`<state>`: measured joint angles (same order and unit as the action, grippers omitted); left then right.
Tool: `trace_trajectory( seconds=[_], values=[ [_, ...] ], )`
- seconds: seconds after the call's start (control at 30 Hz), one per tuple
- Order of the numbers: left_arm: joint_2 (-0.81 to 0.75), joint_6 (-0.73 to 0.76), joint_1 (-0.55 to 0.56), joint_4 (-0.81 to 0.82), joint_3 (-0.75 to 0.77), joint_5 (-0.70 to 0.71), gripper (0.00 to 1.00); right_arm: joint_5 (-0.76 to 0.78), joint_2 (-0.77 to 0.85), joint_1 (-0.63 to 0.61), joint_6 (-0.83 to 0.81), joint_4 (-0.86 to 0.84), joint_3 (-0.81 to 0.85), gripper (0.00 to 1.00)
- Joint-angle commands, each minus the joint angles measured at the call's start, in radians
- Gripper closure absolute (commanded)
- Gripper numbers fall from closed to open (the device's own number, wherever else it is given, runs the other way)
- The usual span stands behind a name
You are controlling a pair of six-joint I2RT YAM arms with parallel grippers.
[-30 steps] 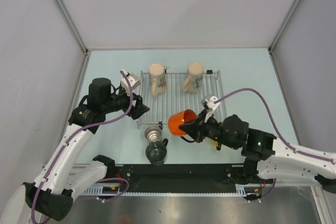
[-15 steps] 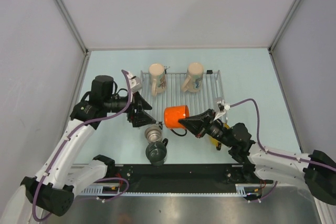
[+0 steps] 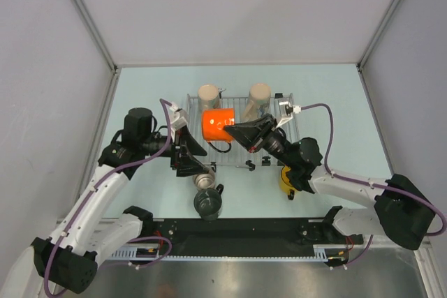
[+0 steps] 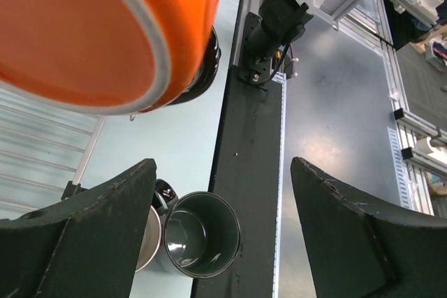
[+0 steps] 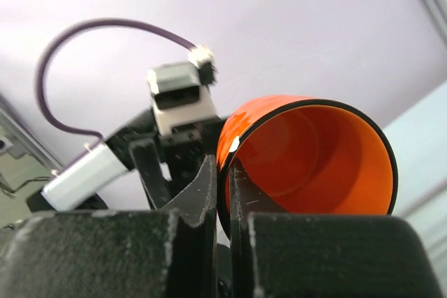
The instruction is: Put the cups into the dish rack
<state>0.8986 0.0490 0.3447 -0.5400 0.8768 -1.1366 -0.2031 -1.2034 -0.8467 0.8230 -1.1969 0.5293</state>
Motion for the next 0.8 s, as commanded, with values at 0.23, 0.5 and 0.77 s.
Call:
trace_trajectory(
  seconds=[0.23, 0.5, 0.77],
  values=[
    [-0.02, -0.202, -0.006, 0.235, -0.009, -0.008, 0.12, -0.016, -0.111, -0.051, 0.079, -0.402, 0.15, 1.0],
    [0.002, -0.359, -0.006, 0.411, -0.03, 0.04, 0.12, -0.021, -0.179, -0.086, 0.09, -0.402, 0.199, 1.0],
    [-0.016, -0.492, -0.006, 0.534, 0.03, 0.074, 0.31, -0.018, -0.262, -0.086, 0.16, -0.4, 0.153, 1.0]
  ],
)
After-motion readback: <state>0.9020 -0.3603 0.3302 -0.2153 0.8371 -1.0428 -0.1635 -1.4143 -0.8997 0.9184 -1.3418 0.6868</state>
